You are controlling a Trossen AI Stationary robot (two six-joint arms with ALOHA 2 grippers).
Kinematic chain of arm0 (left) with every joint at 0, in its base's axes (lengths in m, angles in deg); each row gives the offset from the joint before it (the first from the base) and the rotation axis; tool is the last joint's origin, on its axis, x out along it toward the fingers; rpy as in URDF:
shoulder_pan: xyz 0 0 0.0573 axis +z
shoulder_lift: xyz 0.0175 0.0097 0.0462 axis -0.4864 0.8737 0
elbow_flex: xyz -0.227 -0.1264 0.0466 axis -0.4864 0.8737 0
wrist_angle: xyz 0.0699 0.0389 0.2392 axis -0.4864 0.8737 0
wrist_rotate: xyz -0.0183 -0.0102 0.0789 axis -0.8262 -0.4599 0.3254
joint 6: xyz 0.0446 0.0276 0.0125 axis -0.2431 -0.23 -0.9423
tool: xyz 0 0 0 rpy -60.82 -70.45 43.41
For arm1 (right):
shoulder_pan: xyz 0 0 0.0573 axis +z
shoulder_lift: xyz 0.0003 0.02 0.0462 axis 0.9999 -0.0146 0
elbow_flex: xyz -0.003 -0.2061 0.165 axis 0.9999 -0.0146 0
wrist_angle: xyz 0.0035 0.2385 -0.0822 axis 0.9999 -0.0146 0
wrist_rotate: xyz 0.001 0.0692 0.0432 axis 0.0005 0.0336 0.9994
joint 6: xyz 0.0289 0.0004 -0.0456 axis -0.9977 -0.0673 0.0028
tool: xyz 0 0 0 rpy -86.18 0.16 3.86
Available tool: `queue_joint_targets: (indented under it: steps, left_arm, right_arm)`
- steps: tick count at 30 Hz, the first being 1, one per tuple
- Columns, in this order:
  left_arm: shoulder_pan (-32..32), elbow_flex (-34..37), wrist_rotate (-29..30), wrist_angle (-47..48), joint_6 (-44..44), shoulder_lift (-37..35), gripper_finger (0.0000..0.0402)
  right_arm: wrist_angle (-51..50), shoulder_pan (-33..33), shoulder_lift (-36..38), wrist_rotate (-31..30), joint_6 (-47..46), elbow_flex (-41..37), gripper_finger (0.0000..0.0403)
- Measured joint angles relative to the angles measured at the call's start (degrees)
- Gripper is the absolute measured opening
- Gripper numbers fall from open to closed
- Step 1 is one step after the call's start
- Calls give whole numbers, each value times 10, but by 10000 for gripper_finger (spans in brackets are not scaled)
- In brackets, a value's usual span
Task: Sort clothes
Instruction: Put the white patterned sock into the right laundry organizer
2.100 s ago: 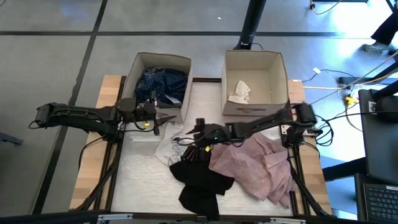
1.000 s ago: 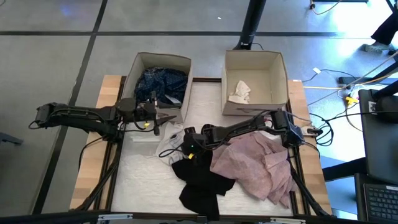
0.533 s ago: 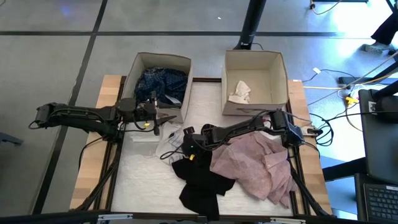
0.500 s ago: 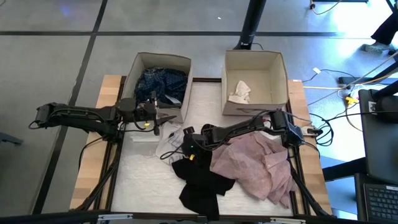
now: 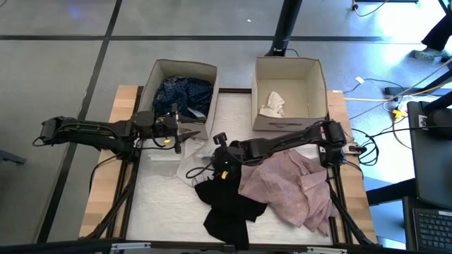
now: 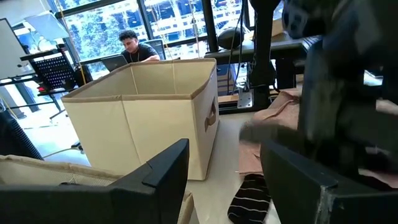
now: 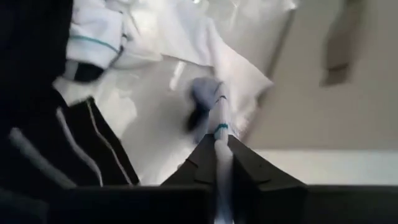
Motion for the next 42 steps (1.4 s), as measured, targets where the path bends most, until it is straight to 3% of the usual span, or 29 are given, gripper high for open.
queue_joint_targets:
  steps: [10,26,37,42]
  left_arm:
    - [0,0,0,0,0,0,189]
    - [0,0,0,0,1,0,189]
    - [0,0,0,0,2,0,189]
    - [0,0,0,0,2,0,189]
  right_arm:
    - [-127,15,100,-133,-2,0,30]
    - [-286,9,280,-394,-16,0,32]
    - [-472,-107,349,-404,-160,1,33]
    - [-480,-172,345,-354,-167,1,33]
